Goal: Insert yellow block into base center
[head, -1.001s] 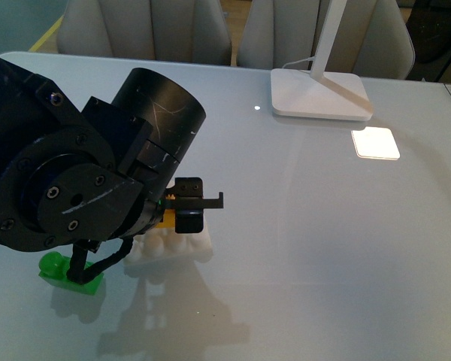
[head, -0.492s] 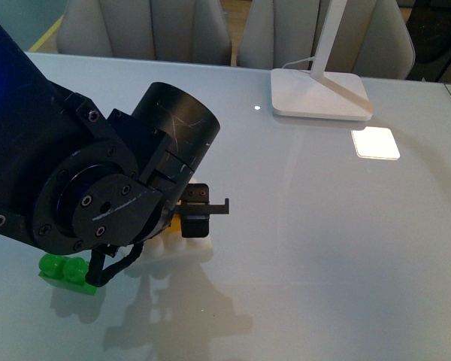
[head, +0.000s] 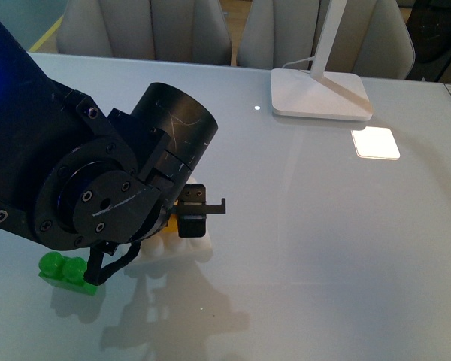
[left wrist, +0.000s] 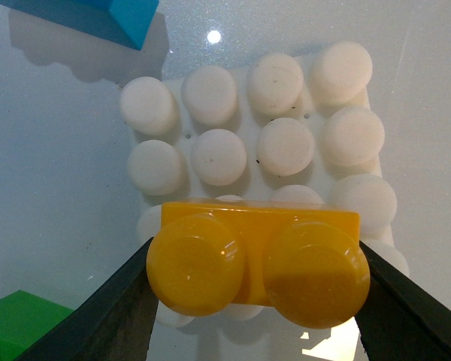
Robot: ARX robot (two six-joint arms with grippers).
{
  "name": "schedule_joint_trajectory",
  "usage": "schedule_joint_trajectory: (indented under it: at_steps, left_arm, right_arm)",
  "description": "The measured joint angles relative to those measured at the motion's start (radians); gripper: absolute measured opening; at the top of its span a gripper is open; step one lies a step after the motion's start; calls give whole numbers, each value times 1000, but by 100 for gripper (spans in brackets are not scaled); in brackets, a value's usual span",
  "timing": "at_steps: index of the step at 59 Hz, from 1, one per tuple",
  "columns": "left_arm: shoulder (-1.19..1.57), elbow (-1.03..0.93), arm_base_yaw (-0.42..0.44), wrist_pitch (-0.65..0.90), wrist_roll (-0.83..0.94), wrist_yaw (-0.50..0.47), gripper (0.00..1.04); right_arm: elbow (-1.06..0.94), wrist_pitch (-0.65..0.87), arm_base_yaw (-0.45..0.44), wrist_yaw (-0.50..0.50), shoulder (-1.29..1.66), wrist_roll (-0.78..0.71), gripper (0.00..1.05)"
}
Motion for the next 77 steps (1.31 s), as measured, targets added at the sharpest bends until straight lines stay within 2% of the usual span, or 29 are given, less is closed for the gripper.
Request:
schedule_joint_trajectory:
  at_steps: [77]
  left_arm:
    - [74,87,2,-56,-128,-39,63]
  right_arm:
    - [0,0,0,0,0,0,96]
